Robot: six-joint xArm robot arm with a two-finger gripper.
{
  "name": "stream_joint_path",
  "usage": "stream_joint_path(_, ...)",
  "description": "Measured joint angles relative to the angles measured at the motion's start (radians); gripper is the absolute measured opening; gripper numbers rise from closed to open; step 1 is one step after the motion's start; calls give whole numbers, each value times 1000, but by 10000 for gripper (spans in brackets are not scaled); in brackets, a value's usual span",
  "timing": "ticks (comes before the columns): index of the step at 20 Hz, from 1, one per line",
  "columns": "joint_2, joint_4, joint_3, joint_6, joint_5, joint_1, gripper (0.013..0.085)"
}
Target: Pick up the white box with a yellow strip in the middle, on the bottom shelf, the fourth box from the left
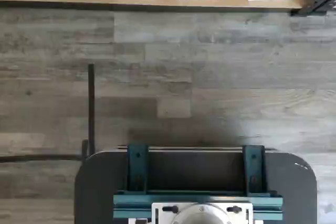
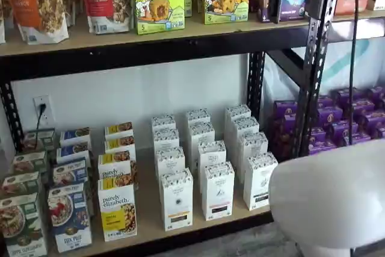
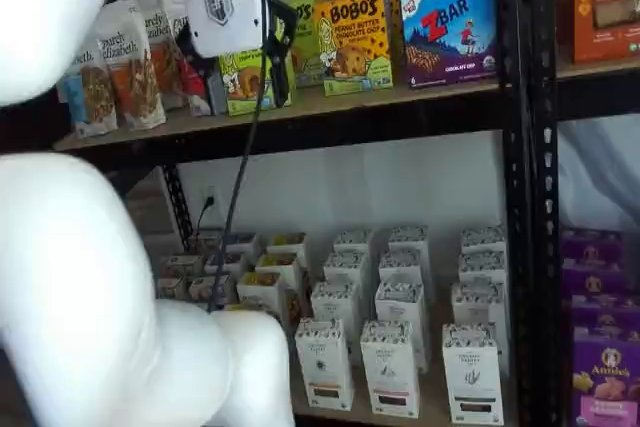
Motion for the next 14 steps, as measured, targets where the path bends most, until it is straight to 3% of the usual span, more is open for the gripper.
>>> stream_joint_path(1, 19, 45, -11, -18, 24, -41, 850)
stream_joint_path(2, 27, 60, -14, -25, 32, -54, 850)
stream_joint_path(14, 50, 62, 14, -14, -18, -37, 850)
